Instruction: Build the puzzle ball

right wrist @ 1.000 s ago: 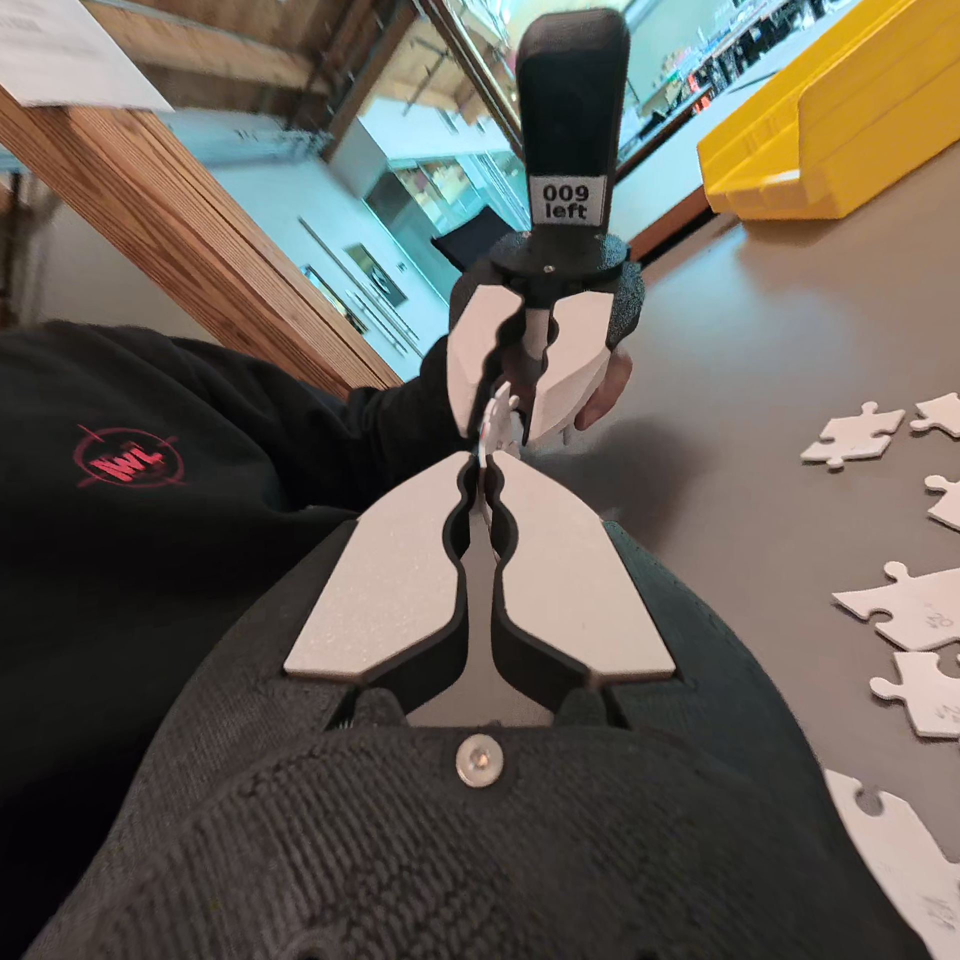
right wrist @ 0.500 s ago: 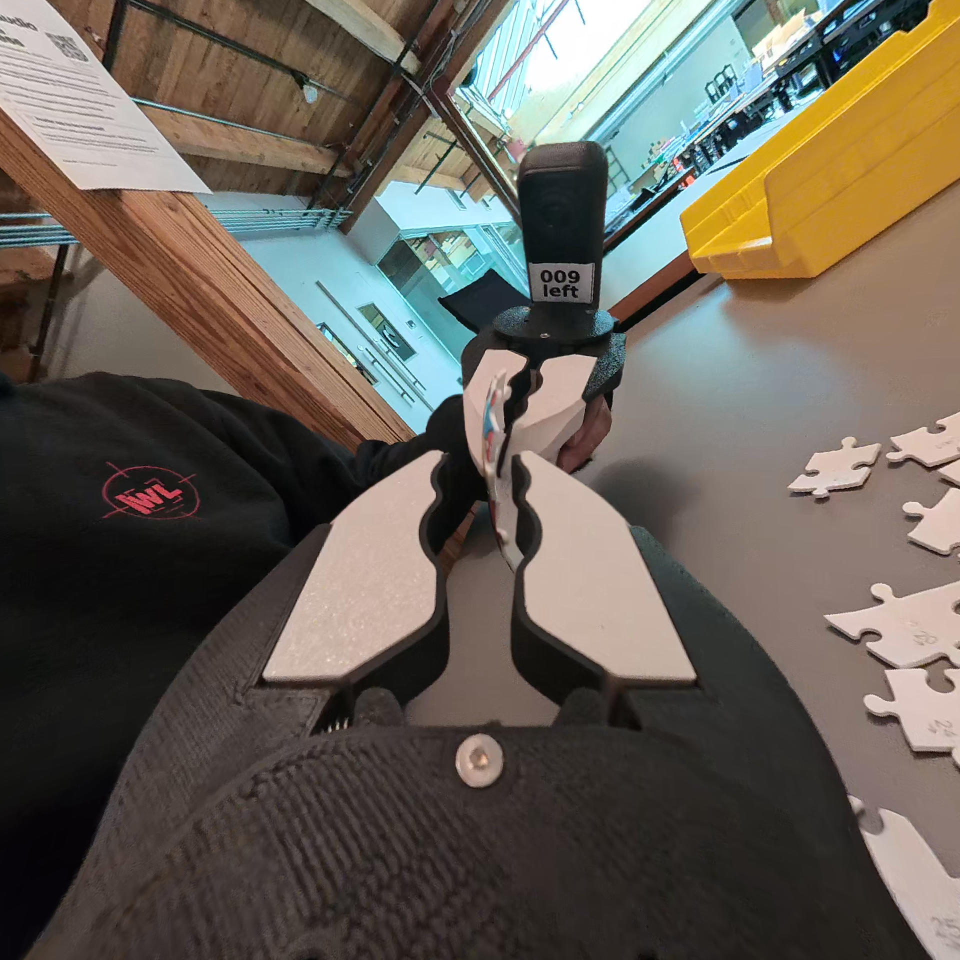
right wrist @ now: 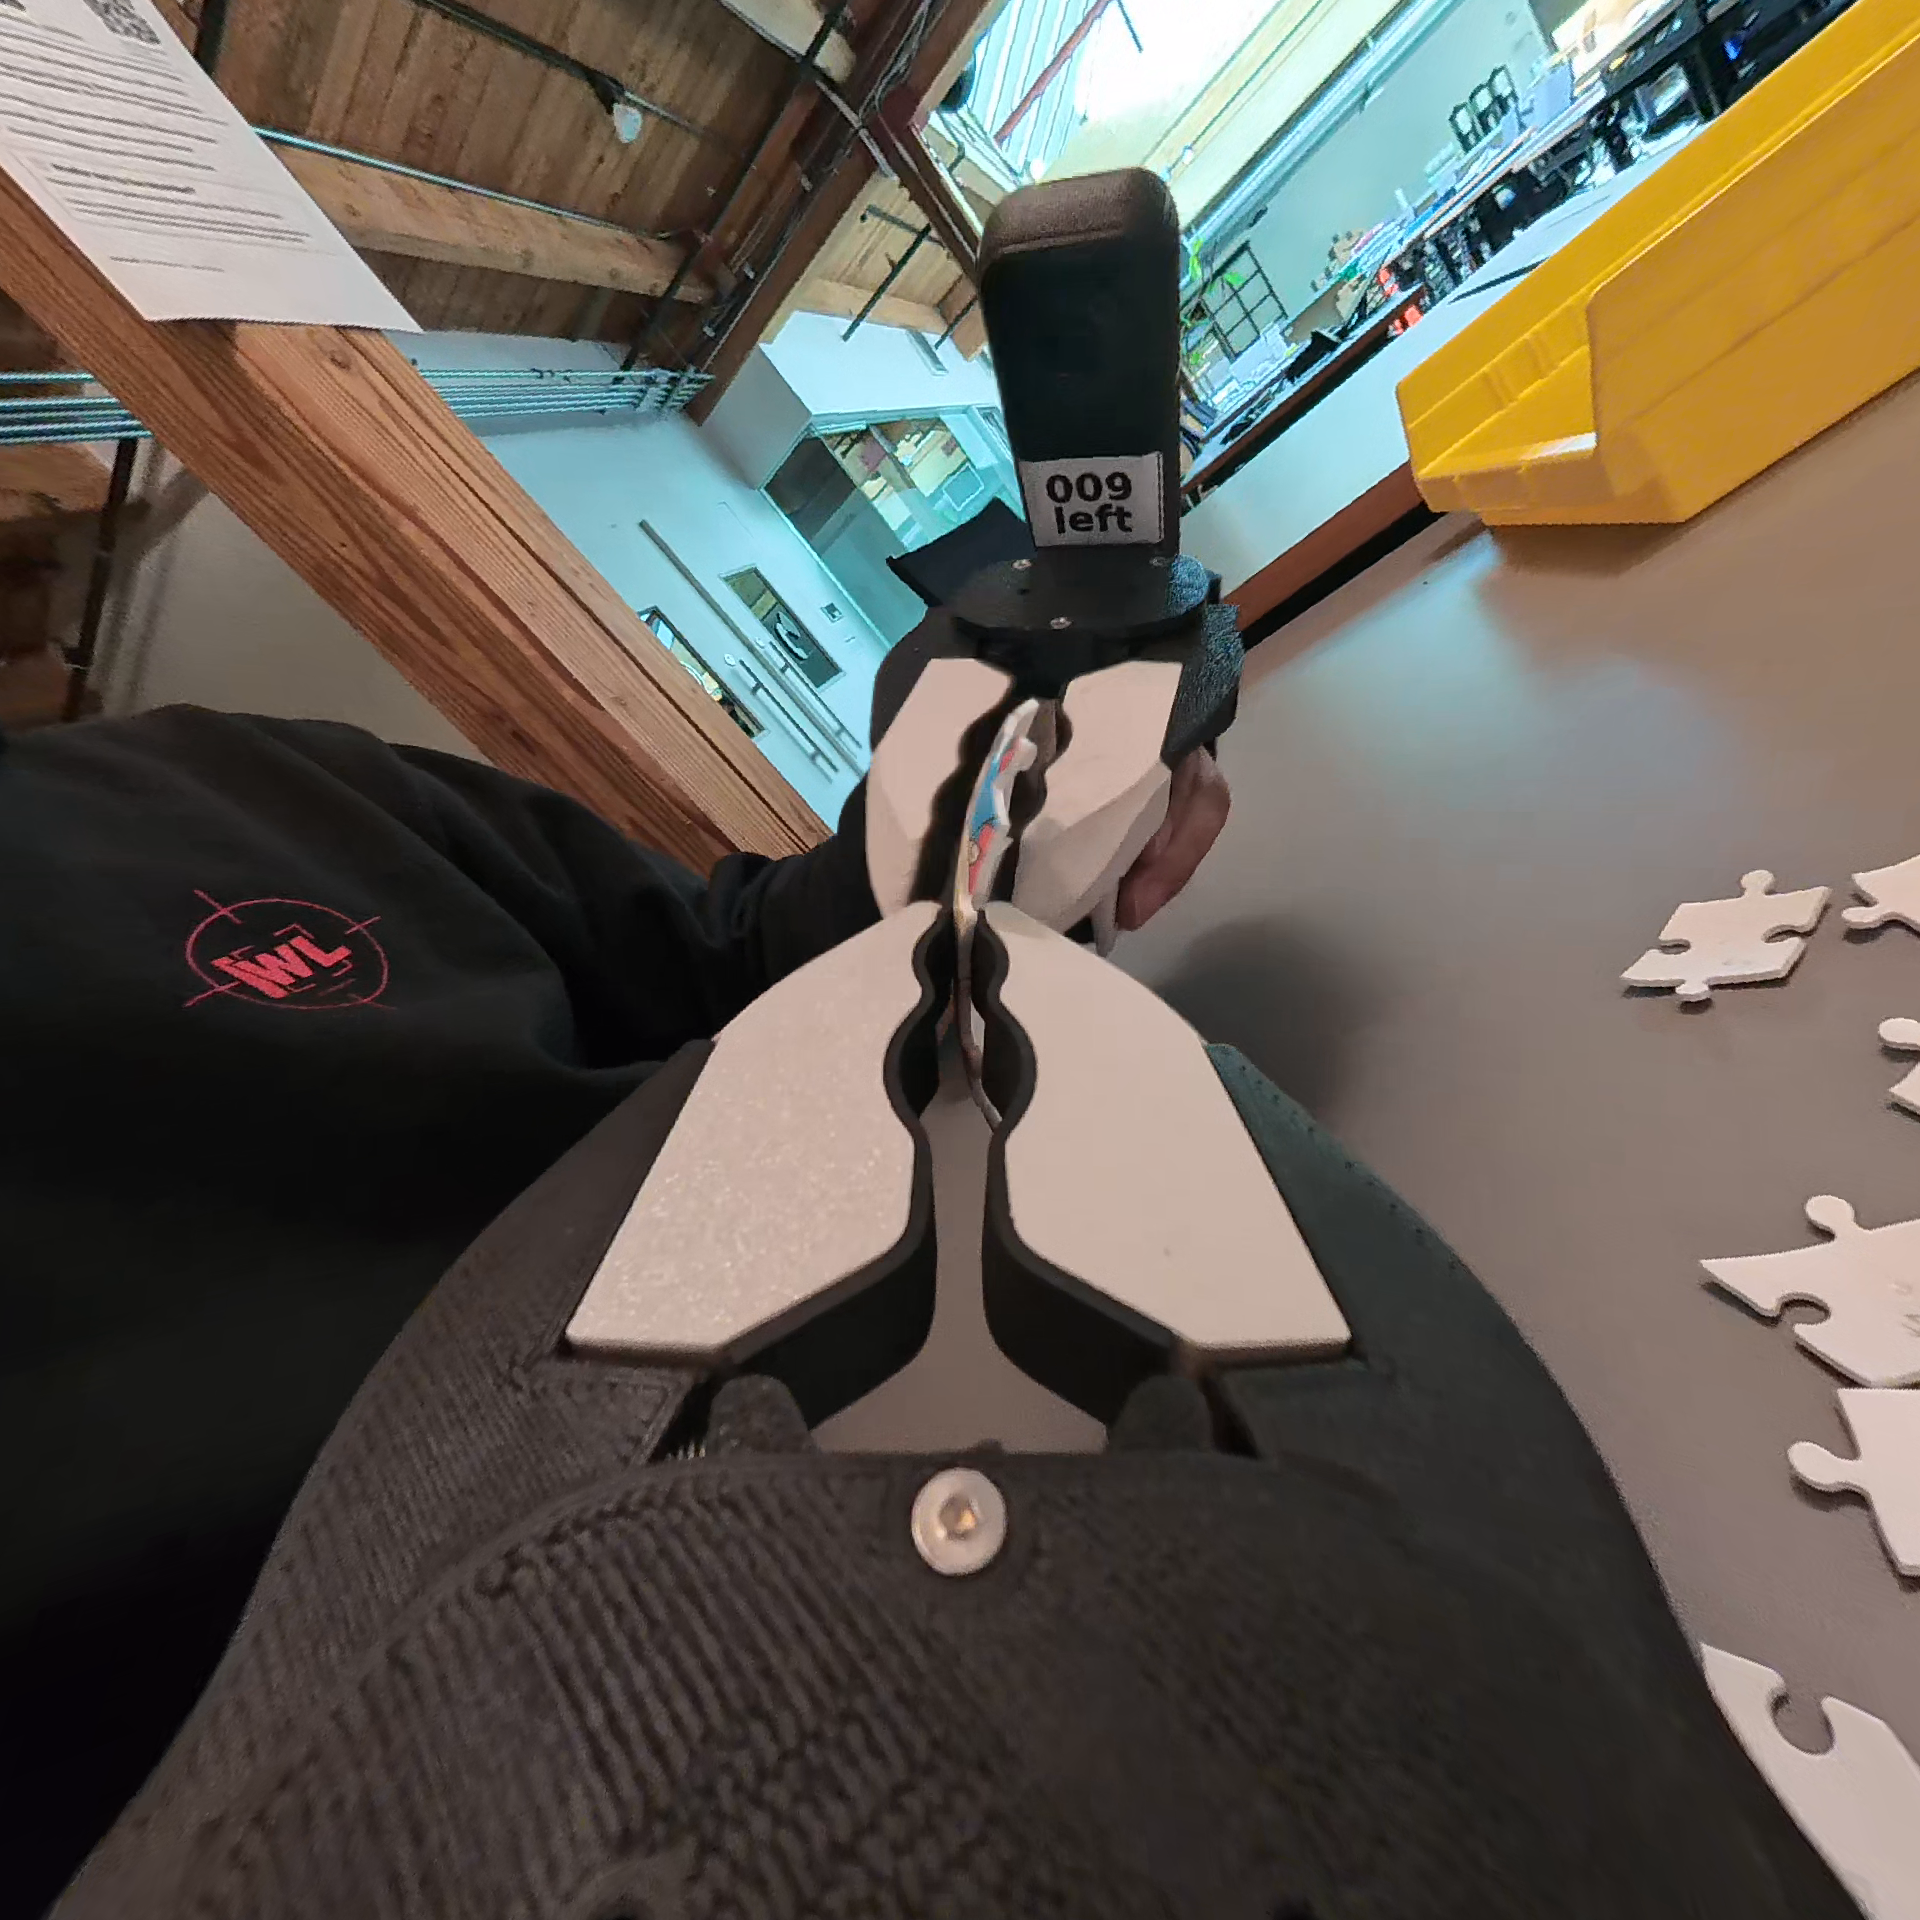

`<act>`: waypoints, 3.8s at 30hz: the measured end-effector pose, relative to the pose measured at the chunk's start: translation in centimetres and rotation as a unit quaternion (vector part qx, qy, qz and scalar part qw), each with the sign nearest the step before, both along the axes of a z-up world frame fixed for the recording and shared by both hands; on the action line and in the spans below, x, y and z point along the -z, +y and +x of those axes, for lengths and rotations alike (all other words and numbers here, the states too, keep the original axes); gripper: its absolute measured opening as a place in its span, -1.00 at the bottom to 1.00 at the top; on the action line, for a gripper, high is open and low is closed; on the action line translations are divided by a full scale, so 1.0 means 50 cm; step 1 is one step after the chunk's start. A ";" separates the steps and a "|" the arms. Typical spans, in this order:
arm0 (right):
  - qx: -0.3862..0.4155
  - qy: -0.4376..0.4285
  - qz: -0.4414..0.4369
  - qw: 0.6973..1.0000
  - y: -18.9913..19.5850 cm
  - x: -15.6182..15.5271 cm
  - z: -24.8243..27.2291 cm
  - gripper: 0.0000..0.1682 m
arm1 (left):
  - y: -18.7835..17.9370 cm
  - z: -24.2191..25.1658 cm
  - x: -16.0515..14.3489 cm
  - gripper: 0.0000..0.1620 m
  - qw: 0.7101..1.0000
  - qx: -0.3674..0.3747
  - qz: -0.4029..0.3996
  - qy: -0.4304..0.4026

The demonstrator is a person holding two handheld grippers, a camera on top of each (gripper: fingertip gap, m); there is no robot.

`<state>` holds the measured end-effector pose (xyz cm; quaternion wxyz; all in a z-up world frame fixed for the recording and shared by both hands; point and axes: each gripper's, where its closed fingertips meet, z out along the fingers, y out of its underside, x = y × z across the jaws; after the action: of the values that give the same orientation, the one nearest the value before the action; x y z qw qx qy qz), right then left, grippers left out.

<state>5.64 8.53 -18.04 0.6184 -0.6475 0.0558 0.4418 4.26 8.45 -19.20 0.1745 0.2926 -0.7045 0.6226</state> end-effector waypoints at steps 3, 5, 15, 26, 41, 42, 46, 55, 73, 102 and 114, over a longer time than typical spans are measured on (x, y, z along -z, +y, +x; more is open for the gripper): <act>-0.002 0.019 0.024 1.000 -0.007 -0.019 0.003 -0.97 | -0.007 -0.004 -0.005 -0.78 1.000 0.006 -0.002 -0.006; 0.001 0.027 0.031 0.999 -0.010 -0.026 0.007 -0.97 | -0.009 0.001 -0.007 -0.87 1.000 -0.001 -0.002 -0.012; 0.085 0.002 0.036 0.996 -0.024 -0.033 0.062 -0.60 | -0.009 -0.002 0.000 -0.98 0.999 0.012 0.039 0.001; 0.018 -0.074 0.003 0.997 -0.009 0.003 -0.005 -0.87 | -0.026 -0.038 0.037 -0.98 0.986 0.105 0.127 0.030; -0.015 -0.014 -0.011 1.000 -0.011 0.003 -0.012 -0.96 | -0.015 -0.036 0.048 -0.98 0.976 0.131 0.173 0.020; -0.021 -0.004 -0.011 1.000 -0.011 0.002 -0.015 -0.96 | -0.015 -0.038 0.048 -0.98 0.976 0.136 0.170 0.017; -0.055 0.036 -0.005 0.998 -0.016 -0.001 -0.028 -0.96 | -0.019 -0.049 0.046 -0.98 0.974 0.167 0.154 0.000; -0.078 0.084 -0.023 0.993 -0.014 0.011 -0.032 -0.96 | -0.019 -0.059 0.053 -0.98 0.963 0.213 0.165 -0.001; -0.068 0.085 -0.023 0.994 -0.012 0.008 -0.023 -0.96 | -0.023 -0.028 0.019 -0.81 0.985 0.141 0.096 -0.010; 0.042 0.025 0.009 0.999 -0.021 -0.016 0.037 -0.48 | -0.010 0.022 -0.002 -0.98 0.996 0.069 0.059 0.006; 0.077 -0.064 0.029 0.995 -0.003 -0.017 0.027 -0.93 | -0.011 0.040 -0.021 -0.98 0.999 0.023 0.030 -0.012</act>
<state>6.98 8.41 -17.19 0.6718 -0.6497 0.0532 0.3517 6.27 7.87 -18.14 0.1715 0.2742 -0.7314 0.6004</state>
